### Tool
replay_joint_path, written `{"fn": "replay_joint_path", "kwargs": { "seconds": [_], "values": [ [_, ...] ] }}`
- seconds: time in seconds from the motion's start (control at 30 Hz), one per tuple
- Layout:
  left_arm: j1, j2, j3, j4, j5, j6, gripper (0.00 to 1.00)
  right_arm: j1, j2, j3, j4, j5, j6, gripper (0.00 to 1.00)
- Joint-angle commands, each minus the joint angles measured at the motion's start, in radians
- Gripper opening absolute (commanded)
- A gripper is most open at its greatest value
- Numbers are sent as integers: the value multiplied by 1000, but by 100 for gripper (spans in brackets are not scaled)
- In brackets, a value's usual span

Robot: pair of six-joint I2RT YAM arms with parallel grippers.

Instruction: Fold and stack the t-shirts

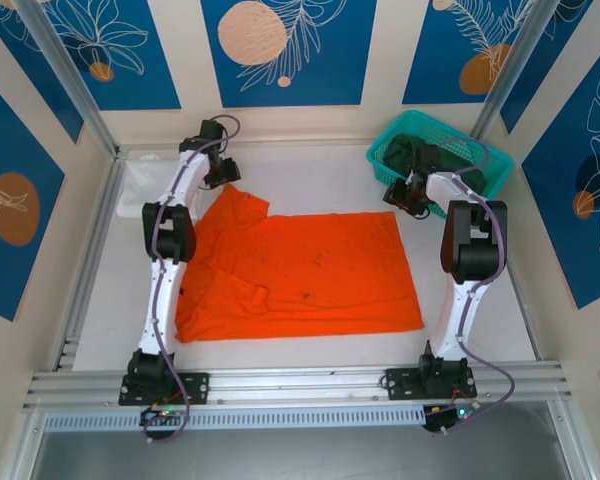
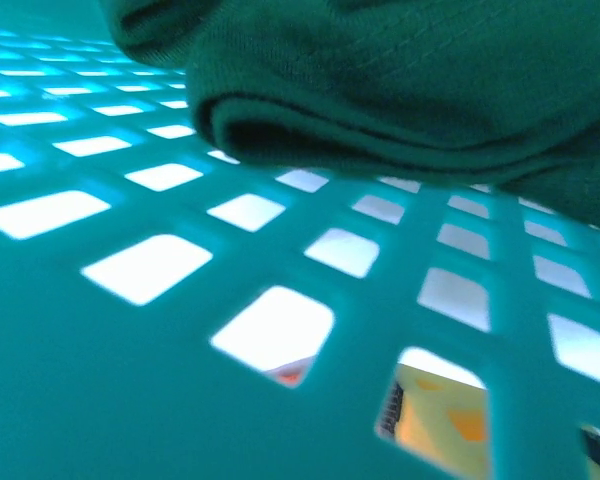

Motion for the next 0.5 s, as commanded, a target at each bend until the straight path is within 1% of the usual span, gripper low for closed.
{"fn": "replay_joint_path", "kwargs": {
  "seconds": [0.0, 0.07, 0.17, 0.3, 0.43, 0.47],
  "values": [
    [-4, 35, 13, -7, 63, 5, 38, -1, -20, -36, -8, -22, 8, 46],
    [-5, 34, 14, -6, 60, 9, 33, -2, -31, -46, 7, -19, 6, 47],
    [-5, 35, 14, -4, 63, 11, 31, 2, -62, -71, 48, -16, -12, 48],
    [-8, 21, 0, -6, 74, 20, 25, 11, -129, -140, 133, -25, -41, 51],
    [-11, -8, -37, 3, 71, 35, 25, 14, -181, -190, 172, -21, -51, 53],
    [-11, -14, -42, 3, 70, 38, 26, 10, -186, -192, 168, -22, -50, 53]
  ]
}}
